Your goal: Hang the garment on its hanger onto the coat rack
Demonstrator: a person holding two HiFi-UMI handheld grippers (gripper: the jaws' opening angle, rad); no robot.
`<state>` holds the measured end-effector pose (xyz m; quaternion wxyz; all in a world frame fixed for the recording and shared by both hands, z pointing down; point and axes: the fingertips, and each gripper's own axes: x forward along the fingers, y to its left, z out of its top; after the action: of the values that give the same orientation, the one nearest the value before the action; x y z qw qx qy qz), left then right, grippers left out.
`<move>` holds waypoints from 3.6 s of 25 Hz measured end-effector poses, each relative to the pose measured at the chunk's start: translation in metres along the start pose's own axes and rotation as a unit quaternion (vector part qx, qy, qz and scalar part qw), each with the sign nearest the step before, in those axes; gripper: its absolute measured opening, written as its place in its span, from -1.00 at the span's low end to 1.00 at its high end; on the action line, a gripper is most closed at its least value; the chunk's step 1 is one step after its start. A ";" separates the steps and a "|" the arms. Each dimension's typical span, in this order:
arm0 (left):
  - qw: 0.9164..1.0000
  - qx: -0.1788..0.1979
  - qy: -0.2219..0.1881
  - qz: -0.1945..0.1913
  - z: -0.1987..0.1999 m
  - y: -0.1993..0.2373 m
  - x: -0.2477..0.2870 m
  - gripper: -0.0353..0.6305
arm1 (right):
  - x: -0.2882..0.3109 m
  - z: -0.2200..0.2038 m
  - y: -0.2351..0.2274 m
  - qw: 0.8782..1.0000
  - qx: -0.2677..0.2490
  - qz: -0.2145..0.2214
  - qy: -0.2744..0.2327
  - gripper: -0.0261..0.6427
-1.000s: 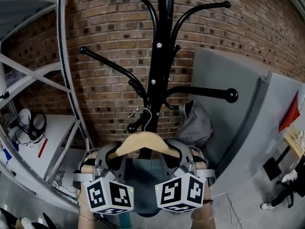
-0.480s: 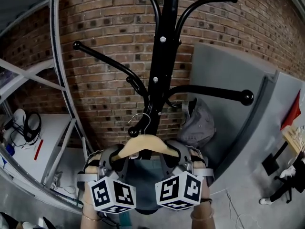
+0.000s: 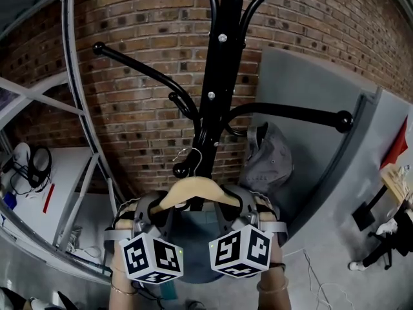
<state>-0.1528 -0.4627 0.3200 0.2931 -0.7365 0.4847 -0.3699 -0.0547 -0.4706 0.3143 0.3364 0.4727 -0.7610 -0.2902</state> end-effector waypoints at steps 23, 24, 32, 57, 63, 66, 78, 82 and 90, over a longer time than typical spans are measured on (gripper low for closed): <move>0.993 -0.014 -0.116 0.016 0.019 0.002 -0.002 -0.40 | 0.001 -0.008 0.005 1.000 0.003 0.007 -0.026 -0.65; 0.992 -0.010 -0.122 0.013 0.021 0.001 -0.004 -0.40 | 0.000 -0.008 0.005 1.000 0.003 0.007 -0.027 -0.65; 0.992 0.011 -0.122 0.031 0.024 0.008 -0.026 -0.36 | -0.018 -0.001 0.001 0.999 0.005 0.006 -0.041 -0.44; 0.988 -0.053 -0.130 0.057 0.034 -0.022 -0.112 -0.37 | -0.116 0.010 0.016 0.984 0.123 0.040 -0.122 -0.49; 0.986 -0.094 -0.126 0.050 0.035 -0.035 -0.133 -0.38 | -0.141 0.003 0.019 0.979 0.142 0.042 -0.137 -0.61; 0.983 -0.109 -0.136 0.054 0.039 -0.039 -0.139 -0.54 | -0.144 -0.009 0.027 0.982 0.141 0.052 -0.114 -0.64; 0.981 -0.168 -0.077 0.053 0.013 -0.077 -0.154 -0.88 | -0.162 -0.043 0.047 0.983 0.155 0.073 -0.071 -0.65; 0.975 -0.207 -0.068 0.052 0.009 -0.083 -0.153 -0.88 | -0.166 -0.045 0.060 0.974 0.183 0.103 -0.080 -0.66; 0.967 -0.244 -0.051 0.057 0.002 -0.088 -0.155 -0.88 | -0.165 -0.048 0.072 0.977 0.163 0.116 -0.072 -0.76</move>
<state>-0.1477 -0.2864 0.3481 0.1499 -0.7748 0.5857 -0.1849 -0.0013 -0.2981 0.3591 0.2308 0.4080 -0.8697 -0.1547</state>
